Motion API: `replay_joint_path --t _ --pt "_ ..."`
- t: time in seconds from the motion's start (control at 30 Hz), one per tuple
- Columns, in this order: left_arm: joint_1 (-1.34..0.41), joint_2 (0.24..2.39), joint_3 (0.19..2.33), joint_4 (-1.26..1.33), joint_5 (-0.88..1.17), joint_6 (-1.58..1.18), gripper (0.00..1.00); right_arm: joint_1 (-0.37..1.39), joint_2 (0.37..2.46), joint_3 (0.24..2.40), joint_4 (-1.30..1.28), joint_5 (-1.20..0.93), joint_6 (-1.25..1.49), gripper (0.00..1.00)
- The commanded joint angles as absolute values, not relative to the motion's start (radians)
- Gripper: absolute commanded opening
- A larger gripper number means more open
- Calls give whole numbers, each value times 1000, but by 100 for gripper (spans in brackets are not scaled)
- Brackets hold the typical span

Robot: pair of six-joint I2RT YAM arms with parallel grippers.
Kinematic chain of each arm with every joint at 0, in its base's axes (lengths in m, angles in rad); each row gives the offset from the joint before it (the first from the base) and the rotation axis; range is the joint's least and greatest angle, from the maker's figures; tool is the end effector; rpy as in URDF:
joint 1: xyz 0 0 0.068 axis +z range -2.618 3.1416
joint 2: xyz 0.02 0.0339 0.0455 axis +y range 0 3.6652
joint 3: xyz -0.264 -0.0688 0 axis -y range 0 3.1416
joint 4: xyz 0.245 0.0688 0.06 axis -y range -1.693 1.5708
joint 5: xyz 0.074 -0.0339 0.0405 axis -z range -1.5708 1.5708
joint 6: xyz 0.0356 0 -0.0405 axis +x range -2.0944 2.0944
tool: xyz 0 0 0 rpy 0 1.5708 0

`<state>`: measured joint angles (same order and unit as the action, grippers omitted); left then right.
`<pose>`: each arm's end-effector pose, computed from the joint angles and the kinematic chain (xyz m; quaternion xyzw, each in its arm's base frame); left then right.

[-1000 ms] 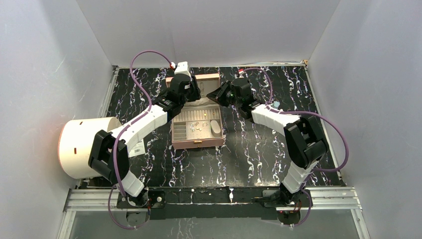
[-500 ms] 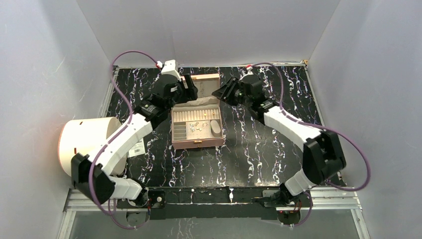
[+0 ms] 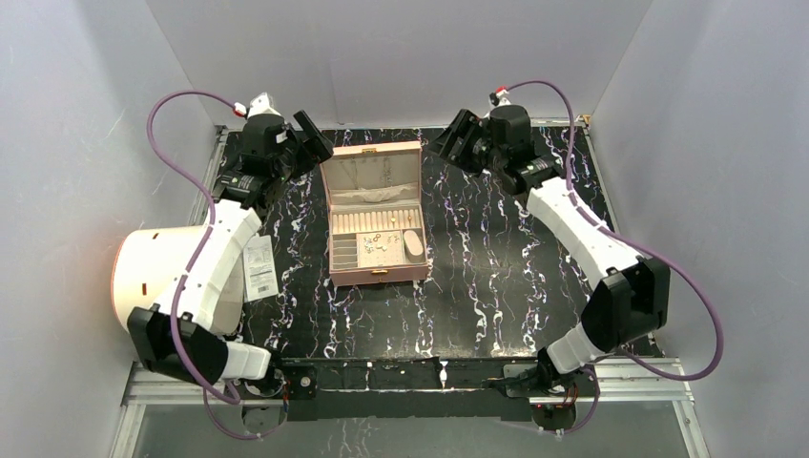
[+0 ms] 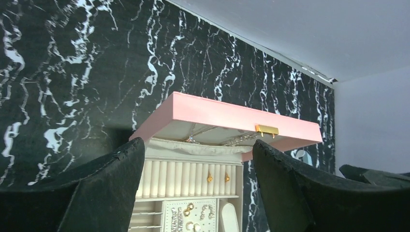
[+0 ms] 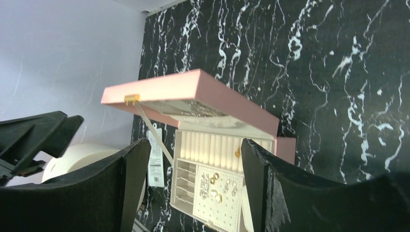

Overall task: Organize the mixed jewelry
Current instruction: Close the jewelry box at the center of the board.

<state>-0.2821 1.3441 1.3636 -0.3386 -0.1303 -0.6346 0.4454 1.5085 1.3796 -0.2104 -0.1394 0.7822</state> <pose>0.2973 -0.0814 0.4012 -0.1794 0.7895 -0.2113 0.5476 0.3203 0.1584 0.3686 0.0968 0.8096 0.3783 0.4382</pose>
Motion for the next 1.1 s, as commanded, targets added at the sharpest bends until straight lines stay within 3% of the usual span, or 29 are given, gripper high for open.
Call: replay_joint_path --t 0.0,0.47,0.87,1.07 --pt "-232 1392 1419 -334 -11 -695 79 430 1594 1519 -241 -185 765 78" --pt "-135 1515 1426 -280 177 -776 80 407 1761 1673 -299 -308 780 70" --pt "-127 1547 1378 -231 293 -815 46 406 1764 1666 -222 -383 802 67" --pt "-127 1501 1315 -230 314 -814 38 407 1676 1589 -193 -444 795 68"
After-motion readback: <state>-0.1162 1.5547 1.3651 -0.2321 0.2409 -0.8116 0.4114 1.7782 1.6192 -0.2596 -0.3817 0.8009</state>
